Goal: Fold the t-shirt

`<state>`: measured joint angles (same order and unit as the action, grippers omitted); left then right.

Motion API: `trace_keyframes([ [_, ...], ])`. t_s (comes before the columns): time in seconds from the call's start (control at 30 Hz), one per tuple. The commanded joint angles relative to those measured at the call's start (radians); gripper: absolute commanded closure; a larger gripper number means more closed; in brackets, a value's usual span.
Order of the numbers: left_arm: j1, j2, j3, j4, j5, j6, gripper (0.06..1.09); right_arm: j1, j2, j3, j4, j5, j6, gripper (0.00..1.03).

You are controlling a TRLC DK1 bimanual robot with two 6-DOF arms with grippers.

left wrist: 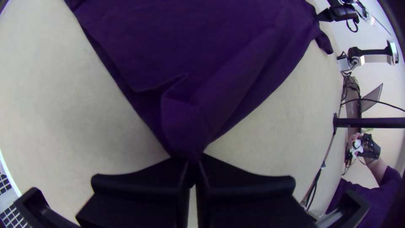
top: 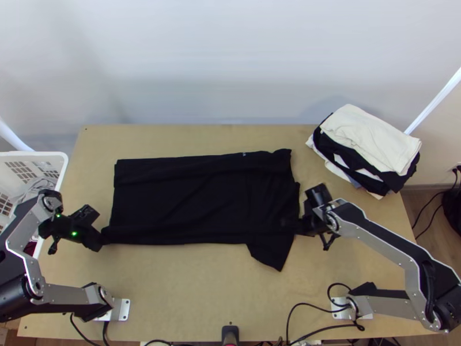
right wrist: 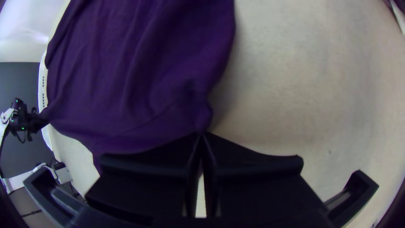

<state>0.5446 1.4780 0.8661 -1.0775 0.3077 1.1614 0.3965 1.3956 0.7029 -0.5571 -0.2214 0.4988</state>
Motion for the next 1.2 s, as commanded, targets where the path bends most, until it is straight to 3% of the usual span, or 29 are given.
trace_keyframes([
  [0.0, 0.021, 0.015, 0.019, -0.015, 0.001, 0.037, 1.04, -0.044, -0.018, -0.051, -0.015, 0.033, -0.04, 1.0],
  [0.53, -0.028, -0.056, 0.177, -0.071, 0.166, -0.132, 1.04, 0.047, -0.234, 0.168, -0.106, 0.031, -0.049, 1.0],
  [0.8, -0.04, -0.028, 0.244, -0.075, 0.188, -0.21, 1.04, 0.038, -0.188, 0.273, -0.125, 0.031, -0.095, 1.0],
  [1.17, -0.087, 0.097, 0.436, -0.024, 0.257, -0.46, 1.05, 0.008, -0.044, 0.371, -0.101, 0.031, -0.124, 1.0],
])
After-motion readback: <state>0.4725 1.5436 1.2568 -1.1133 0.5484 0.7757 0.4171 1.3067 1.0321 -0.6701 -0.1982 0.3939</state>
